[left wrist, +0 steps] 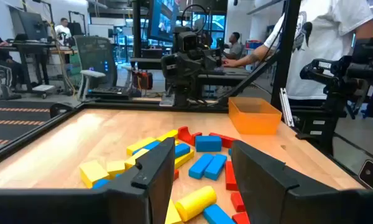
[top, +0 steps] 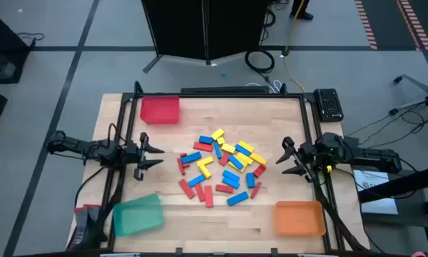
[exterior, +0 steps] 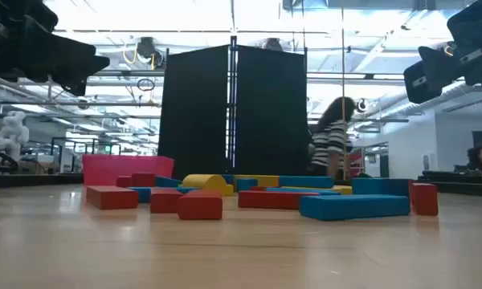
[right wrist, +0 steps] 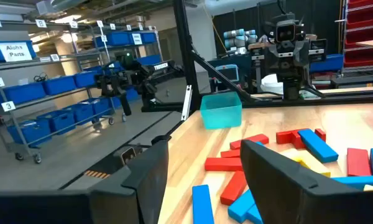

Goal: Sort blocks

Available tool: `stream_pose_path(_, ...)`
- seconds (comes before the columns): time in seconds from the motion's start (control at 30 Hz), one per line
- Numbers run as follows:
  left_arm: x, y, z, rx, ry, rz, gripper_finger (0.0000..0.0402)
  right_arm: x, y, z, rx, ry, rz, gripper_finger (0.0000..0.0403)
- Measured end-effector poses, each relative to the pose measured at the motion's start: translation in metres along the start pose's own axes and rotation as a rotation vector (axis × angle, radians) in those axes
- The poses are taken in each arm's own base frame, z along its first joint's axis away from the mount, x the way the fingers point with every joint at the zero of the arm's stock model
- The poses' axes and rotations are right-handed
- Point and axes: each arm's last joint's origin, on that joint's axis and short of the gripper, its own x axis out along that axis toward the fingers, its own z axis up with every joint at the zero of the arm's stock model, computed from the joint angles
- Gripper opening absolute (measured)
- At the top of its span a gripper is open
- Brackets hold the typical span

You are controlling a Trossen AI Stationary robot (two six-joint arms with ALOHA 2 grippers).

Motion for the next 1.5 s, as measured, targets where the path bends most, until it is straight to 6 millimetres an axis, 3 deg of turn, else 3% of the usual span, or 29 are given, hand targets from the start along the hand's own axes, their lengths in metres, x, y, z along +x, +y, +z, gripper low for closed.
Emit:
stream_pose_path(1.17,0.0,0.0,0.0,0.0,0.0,0.0,0.0164,0.0,0.0,0.0,0.0,-0.001,0.0,0.0199)
stream_pose_path(1.5,0.0,0.0,0.0,0.0,0.001,0.0,0.0164,-0.001,0.002,0.011,0.041,-0.116,0.005,0.0199)
